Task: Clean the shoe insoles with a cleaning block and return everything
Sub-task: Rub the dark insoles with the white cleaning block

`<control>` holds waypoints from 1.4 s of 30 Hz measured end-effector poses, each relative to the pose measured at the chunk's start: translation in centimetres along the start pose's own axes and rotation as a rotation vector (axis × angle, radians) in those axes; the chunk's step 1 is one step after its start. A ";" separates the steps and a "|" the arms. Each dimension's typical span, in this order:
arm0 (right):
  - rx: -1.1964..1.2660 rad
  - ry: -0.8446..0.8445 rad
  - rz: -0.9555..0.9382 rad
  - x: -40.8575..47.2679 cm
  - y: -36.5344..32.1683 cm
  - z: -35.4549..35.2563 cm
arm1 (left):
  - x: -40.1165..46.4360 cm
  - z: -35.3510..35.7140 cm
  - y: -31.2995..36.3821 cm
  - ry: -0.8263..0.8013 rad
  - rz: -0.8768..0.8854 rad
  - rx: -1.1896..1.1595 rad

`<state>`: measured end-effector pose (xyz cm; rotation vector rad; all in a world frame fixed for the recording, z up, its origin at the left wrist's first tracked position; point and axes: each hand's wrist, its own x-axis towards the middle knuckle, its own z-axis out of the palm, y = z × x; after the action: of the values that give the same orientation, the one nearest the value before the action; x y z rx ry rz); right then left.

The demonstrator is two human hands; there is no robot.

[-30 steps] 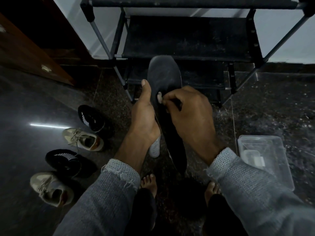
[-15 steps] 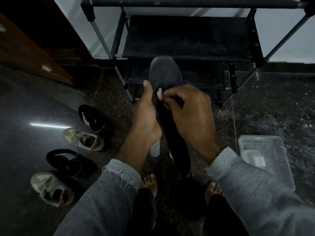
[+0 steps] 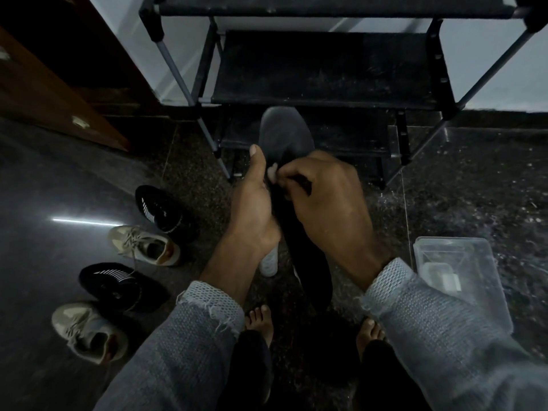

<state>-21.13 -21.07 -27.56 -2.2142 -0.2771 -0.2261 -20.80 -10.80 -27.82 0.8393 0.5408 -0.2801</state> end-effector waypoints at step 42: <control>0.080 -0.124 -0.018 0.0 0.1 0.0 | 0.6 -0.4 0.4 0.064 -0.017 0.033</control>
<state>-21.14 -21.16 -27.61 -2.1507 -0.3681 -0.0867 -20.31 -10.22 -28.11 0.8780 0.6051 -0.2787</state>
